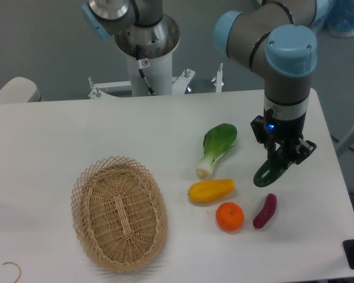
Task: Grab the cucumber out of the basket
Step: 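Carry the cucumber away from the basket, past the bok choy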
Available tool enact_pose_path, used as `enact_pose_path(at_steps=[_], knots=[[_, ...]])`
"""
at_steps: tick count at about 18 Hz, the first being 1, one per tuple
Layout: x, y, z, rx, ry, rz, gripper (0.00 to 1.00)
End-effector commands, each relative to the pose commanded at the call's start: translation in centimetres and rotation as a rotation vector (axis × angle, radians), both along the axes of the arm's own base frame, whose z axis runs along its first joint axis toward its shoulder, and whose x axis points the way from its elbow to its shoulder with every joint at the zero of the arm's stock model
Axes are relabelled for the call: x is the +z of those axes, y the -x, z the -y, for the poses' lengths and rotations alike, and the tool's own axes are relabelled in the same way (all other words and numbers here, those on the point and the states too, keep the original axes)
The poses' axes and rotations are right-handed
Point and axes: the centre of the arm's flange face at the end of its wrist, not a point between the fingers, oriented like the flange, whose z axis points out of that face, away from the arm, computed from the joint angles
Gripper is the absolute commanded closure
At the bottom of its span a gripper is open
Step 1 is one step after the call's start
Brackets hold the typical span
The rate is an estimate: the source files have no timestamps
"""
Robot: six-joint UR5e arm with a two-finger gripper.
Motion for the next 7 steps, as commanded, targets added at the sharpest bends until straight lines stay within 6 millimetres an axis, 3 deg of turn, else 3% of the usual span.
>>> enact_pose_path(at_steps=[7], knots=[[-0.24,-0.26,-0.33,-0.006,0.000,0.003,0.75]])
